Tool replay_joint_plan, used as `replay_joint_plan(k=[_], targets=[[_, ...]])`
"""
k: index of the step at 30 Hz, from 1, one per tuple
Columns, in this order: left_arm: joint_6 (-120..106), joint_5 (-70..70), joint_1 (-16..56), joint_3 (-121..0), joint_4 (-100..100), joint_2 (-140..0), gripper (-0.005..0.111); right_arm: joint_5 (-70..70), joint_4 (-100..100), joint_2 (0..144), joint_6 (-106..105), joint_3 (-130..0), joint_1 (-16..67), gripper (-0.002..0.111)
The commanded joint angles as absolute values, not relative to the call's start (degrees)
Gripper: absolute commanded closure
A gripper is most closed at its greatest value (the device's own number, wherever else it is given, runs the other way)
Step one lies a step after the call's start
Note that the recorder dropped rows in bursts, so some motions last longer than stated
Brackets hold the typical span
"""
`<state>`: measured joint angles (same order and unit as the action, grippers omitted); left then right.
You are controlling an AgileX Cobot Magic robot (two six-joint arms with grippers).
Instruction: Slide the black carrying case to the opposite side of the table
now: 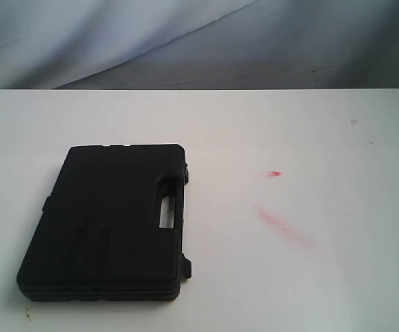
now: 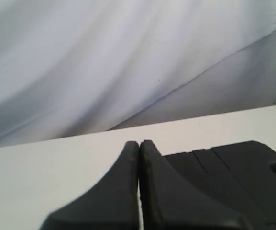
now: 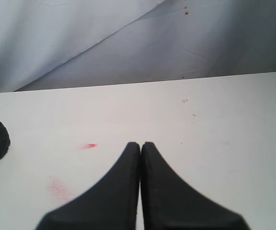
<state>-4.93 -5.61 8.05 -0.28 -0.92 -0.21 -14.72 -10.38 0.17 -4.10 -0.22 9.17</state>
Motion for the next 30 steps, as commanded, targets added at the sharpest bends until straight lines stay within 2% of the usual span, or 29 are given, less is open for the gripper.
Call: replay_joint_plan(k=[1, 7, 10, 14, 16, 18, 21, 25, 30], targets=[[-4.55, 0.32, 7.96, 0.00, -0.80, 0.00, 0.107, -14.52, -10.76, 0.00, -4.03, 0.00, 8.96, 0.108], [-3.05, 10.49, 7.96, 0.00, 2.98, 0.00, 0.107, -14.52, -10.76, 0.00, -4.03, 0.00, 8.96, 0.108], [-2.95, 20.51, 7.96, 0.00, 2.98, 0.00, 0.107, -14.52, -10.76, 0.00, -4.03, 0.00, 8.96, 0.108], [-1.80, 40.69, 7.96, 0.00, 2.98, 0.00, 0.107, -14.52, -10.76, 0.00, -4.03, 0.00, 8.96, 0.108], [0.00, 43.29, 7.96, -0.46, 2.87, 0.00, 0.107, -14.52, -10.76, 0.00, -4.03, 0.00, 8.96, 0.108], [0.45, 40.59, 7.96, -4.28, 0.42, 0.00, 0.107, -14.52, -10.76, 0.00, -4.03, 0.00, 8.96, 0.108], [2.62, 29.39, 7.96, -12.10, -8.64, 0.00, 0.107, -14.52, -10.76, 0.00, -4.03, 0.00, 8.96, 0.108], [16.99, 5.53, 7.96, -23.58, -23.65, 0.00, 0.107, -14.52, -10.76, 0.00, -4.03, 0.00, 8.96, 0.108], [20.83, -17.26, 7.96, -32.07, -24.54, 0.00, 0.107, -14.52, -10.76, 0.00, -4.03, 0.00, 8.96, 0.108]])
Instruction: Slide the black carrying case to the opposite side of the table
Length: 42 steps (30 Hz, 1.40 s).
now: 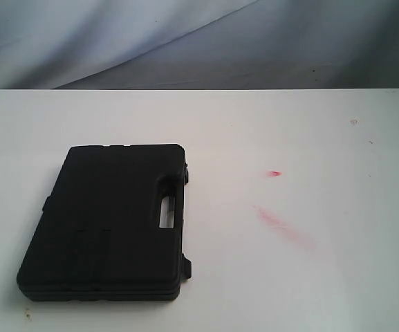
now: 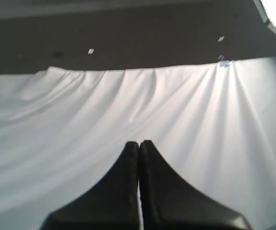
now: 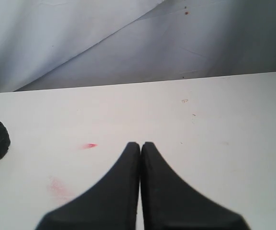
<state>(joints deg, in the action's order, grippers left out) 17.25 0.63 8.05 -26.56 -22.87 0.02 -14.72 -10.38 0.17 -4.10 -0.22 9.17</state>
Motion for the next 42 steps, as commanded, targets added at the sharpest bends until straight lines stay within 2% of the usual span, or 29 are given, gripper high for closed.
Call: replay_joint_plan(k=[1, 9, 18, 23, 38, 42], targets=[[20.32, -20.51, 7.96, -33.20, -24.54, 0.00, 0.107, -14.52, -10.76, 0.00, -4.03, 0.00, 8.96, 0.108], [-1.13, -43.73, 7.96, -43.50, -9.29, -1.16, 0.107, -14.52, -10.76, 0.00, -4.03, 0.00, 8.96, 0.108], [0.74, -69.96, 7.96, -58.31, -6.24, -19.07, 0.107, -14.52, -10.76, 0.00, -4.03, 0.00, 8.96, 0.108], [7.60, -69.96, 7.96, -61.70, -7.01, -29.46, 0.107, -14.52, -10.76, 0.00, -4.03, 0.00, 8.96, 0.108], [3.77, -67.52, 7.96, -62.23, 8.27, -50.32, 0.107, -14.52, -10.76, 0.00, -4.03, 0.00, 8.96, 0.108], [6.29, -69.96, 7.96, -63.41, 9.98, -62.26, 0.107, -14.52, -10.76, 0.00, -4.03, 0.00, 8.96, 0.108]])
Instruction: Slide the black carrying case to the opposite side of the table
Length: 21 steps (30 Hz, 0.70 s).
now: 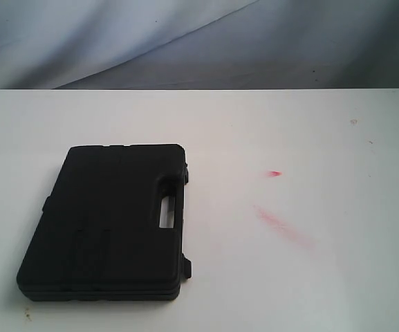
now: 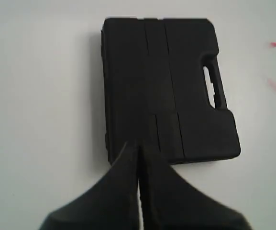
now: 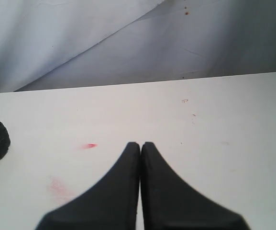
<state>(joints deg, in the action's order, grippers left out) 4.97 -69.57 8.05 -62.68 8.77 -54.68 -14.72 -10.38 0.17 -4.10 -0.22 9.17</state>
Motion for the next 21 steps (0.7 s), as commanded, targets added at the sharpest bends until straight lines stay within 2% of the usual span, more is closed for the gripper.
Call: replay_joint_plan(k=[1, 4, 10, 14, 21], targets=[[7.43, -69.96, 7.96, -63.64, 9.98, -66.46, 0.107, -14.52, -10.76, 0.00, -4.03, 0.00, 8.96, 0.108], [9.24, -69.27, 10.09, -63.64, 9.48, -72.59, 0.107, -14.52, -10.76, 0.00, -4.03, 0.00, 8.96, 0.108], [18.21, -58.13, 24.59, -63.91, 8.42, -84.37, 0.107, -14.52, -10.76, 0.00, -4.03, 0.00, 8.96, 0.108], [21.20, -56.67, 31.73, -69.80, 7.66, -94.37, 0.107, -14.52, -10.76, 0.00, -4.03, 0.00, 8.96, 0.108], [32.38, -56.37, 38.01, -78.89, -3.56, -104.43, 0.107, -14.52, -10.76, 0.00, -4.03, 0.00, 8.96, 0.108]])
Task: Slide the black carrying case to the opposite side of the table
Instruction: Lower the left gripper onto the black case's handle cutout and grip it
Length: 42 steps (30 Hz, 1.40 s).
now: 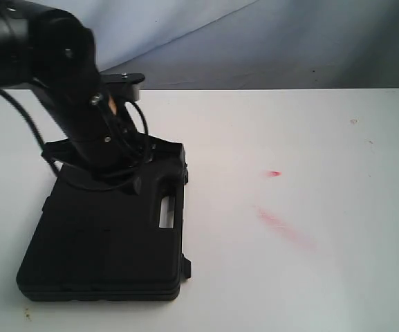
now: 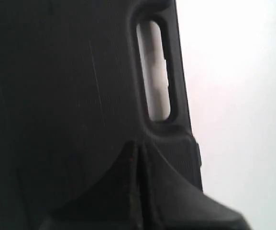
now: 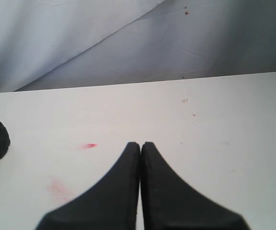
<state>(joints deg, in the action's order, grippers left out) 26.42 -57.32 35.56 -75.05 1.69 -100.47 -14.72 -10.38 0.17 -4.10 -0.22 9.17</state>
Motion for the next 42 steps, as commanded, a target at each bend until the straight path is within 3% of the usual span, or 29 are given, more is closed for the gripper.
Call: replay_joint_plan(k=[1, 12, 25, 31, 36, 42], targets=[[32.87, -55.84, 38.21, -79.59, -3.23, -105.40, 0.107, -14.52, -10.76, 0.00, -4.03, 0.00, 8.96, 0.108], [35.78, -46.33, 38.20, -80.03, 0.00, -107.43, 0.107, -14.52, -10.76, 0.00, -4.03, 0.00, 8.96, 0.108], [36.06, -50.73, 38.20, -80.32, 0.00, -114.60, 0.107, -14.52, -10.76, 0.00, -4.03, 0.00, 8.96, 0.108], [37.29, -47.31, 38.20, -80.32, 0.33, -114.71, 0.095, -14.52, -10.76, 0.00, -4.03, 0.00, 8.96, 0.108], [37.46, -46.72, 38.20, -80.32, 1.47, -114.71, 0.073, -14.52, -10.76, 0.00, -4.03, 0.00, 8.96, 0.108], [38.84, -46.12, 38.20, -80.32, 1.63, -114.71, 0.071, -14.52, -10.76, 0.00, -4.03, 0.00, 8.96, 0.108]])
